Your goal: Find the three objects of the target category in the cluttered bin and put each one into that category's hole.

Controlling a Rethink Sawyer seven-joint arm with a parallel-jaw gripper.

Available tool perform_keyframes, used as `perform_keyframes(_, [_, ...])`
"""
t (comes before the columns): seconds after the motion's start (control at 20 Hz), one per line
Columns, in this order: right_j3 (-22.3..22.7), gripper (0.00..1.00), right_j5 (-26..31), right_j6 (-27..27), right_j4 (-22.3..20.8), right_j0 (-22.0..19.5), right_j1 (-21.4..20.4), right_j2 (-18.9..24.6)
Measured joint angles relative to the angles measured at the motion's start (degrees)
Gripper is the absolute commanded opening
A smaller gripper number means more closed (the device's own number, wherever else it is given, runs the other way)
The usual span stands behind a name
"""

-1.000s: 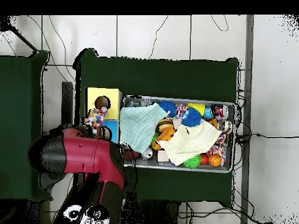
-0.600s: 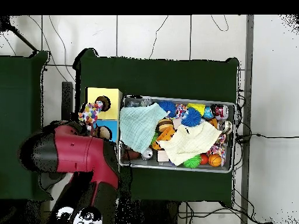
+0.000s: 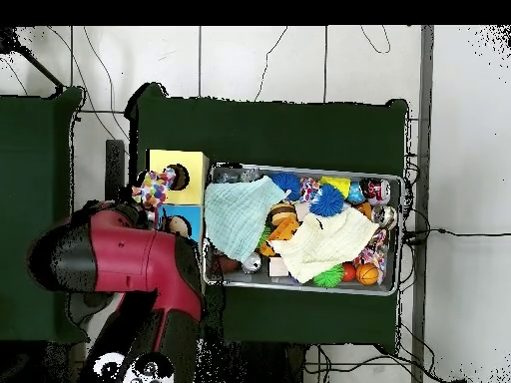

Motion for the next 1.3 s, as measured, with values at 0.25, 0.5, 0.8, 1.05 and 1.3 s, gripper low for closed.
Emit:
perform_keyframes(0.25, [0.0, 0.0, 0.0, 0.0, 0.0, -0.6, 0.1, 0.0])
perform_keyframes(0.5, [0.0, 0.0, 0.0, 0.0, 0.0, -1.4, 0.1, 0.0])
perform_keyframes(0.8, [0.0, 0.0, 0.0, 0.0, 0.0, -1.8, 0.3, 0.0])
perform_keyframes(1.05, [0.0, 0.0, -0.3, 0.0, 0.0, -1.9, 0.8, 0.0])
perform_keyframes(1.3, [0.0, 0.0, -1.6, 0.0, 0.0, -1.9, 1.9, 0.1])
